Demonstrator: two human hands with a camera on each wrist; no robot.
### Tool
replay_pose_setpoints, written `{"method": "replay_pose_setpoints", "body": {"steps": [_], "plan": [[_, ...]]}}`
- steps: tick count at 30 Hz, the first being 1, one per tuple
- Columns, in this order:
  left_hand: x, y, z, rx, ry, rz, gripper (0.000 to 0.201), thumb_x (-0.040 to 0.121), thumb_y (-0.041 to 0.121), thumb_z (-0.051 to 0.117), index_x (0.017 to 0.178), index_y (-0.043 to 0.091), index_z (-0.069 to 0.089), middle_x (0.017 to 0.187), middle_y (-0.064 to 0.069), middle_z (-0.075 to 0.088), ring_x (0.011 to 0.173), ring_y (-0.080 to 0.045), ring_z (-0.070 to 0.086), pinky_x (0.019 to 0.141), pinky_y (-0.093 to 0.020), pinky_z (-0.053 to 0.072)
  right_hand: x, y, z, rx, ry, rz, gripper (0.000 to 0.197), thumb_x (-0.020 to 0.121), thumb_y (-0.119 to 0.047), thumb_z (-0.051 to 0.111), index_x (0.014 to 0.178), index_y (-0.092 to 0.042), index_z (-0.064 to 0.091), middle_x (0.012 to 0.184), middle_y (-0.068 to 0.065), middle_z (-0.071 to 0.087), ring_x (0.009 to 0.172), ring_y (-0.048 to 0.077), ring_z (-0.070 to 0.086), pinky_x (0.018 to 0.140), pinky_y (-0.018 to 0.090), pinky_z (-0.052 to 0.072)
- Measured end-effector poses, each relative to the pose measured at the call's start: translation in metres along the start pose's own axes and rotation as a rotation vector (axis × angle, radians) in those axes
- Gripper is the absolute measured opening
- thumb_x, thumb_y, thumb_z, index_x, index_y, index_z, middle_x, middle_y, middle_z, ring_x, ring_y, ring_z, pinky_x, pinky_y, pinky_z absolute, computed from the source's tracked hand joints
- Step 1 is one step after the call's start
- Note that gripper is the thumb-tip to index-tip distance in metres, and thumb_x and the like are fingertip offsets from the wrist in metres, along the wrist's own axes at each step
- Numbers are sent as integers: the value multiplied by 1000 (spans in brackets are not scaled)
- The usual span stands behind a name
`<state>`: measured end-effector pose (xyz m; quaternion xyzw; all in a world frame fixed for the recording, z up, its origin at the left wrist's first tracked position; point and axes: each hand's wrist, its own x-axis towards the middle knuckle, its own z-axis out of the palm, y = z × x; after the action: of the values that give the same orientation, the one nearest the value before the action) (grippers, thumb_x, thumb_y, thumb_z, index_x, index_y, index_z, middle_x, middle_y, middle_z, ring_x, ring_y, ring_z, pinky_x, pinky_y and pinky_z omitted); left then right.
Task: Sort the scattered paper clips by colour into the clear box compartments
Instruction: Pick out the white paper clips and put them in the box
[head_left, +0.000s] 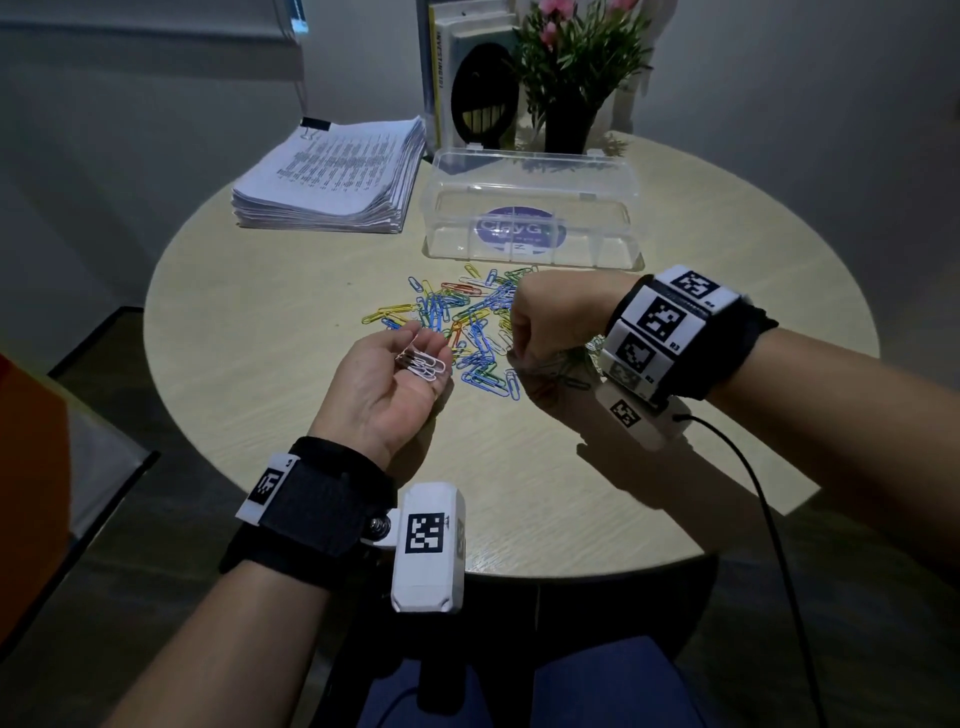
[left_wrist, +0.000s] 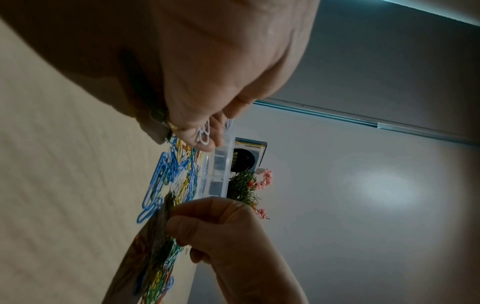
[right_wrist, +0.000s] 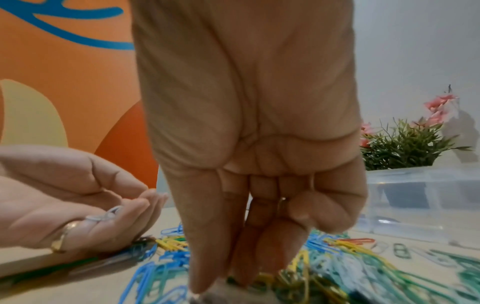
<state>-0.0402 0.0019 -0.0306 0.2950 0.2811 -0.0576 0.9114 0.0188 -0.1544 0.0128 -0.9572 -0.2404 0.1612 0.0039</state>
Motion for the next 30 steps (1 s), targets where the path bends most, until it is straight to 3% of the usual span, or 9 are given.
{"method": "replay_pose_setpoints", "body": {"steps": [4, 9, 14, 17, 21, 23, 26, 28, 30], "plan": [[-1, -6, 4, 15, -7, -21, 20, 98, 7, 39, 91, 3, 57, 84, -8, 56, 77, -16, 58, 66, -29, 48, -7, 2, 7, -43, -41, 16, 18, 75, -19, 75, 92, -19, 76, 83, -2, 70, 73, 14, 59, 57, 22, 44], [-3, -7, 5, 14, -23, -25, 19, 98, 8, 40, 90, 4, 57, 82, -8, 56, 75, -16, 58, 67, -28, 49, -6, 3, 8, -11, -64, 21, 12, 75, -22, 75, 87, -18, 73, 66, -10, 59, 71, 14, 57, 53, 20, 41], [-4, -9, 9, 43, -33, -15, 19, 98, 8, 41, 89, 3, 57, 84, -9, 57, 78, -17, 59, 77, -29, 50, -10, 12, -4, 233, -33, 33, 14, 77, -18, 71, 67, -18, 62, 60, -4, 57, 59, 13, 51, 54, 23, 40], [-5, -17, 13, 80, -70, -32, 21, 98, 12, 41, 88, 3, 57, 87, -11, 58, 82, -20, 58, 90, -33, 45, -17, 8, -17, 526, -56, -42, 11, 81, -10, 70, 73, -12, 63, 64, 1, 59, 58, 9, 53, 55, 21, 43], [-6, -32, 17, 8, -156, -99, 39, 102, 30, 28, 104, 2, 55, 88, -16, 63, 81, -24, 59, 78, -36, 45, -20, -5, -21, 699, -56, -122, 8, 84, -2, 68, 92, -2, 67, 75, 11, 65, 62, 13, 62, 57, 18, 55], [-6, -36, 18, 0, -145, -103, 43, 104, 32, 24, 105, 2, 54, 94, -16, 61, 89, -25, 57, 84, -38, 44, -19, -2, -21, 755, -5, -85, 12, 85, 3, 65, 97, 2, 66, 75, 12, 67, 57, 10, 65, 61, 21, 59], [-7, -36, 18, 24, -114, -93, 43, 104, 29, 24, 99, 0, 55, 97, -16, 57, 104, -27, 51, 94, -38, 38, -20, 14, -19, 633, 61, -1, 8, 85, 3, 65, 91, -3, 68, 72, 7, 66, 55, 9, 66, 60, 23, 59], [-7, -35, 17, 21, -109, -93, 39, 104, 26, 26, 107, 0, 55, 99, -17, 57, 107, -27, 49, 94, -39, 38, -25, 26, -14, 439, 55, 38, 10, 83, 0, 67, 85, -9, 70, 74, 5, 68, 59, 12, 64, 59, 23, 57], [-6, -33, 15, 12, -102, -93, 36, 103, 24, 27, 108, 0, 54, 100, -17, 57, 107, -26, 50, 92, -38, 39, -32, 34, -6, 282, 3, 36, 15, 79, -3, 70, 80, -17, 71, 74, -1, 67, 59, 7, 58, 59, 20, 50]]}}
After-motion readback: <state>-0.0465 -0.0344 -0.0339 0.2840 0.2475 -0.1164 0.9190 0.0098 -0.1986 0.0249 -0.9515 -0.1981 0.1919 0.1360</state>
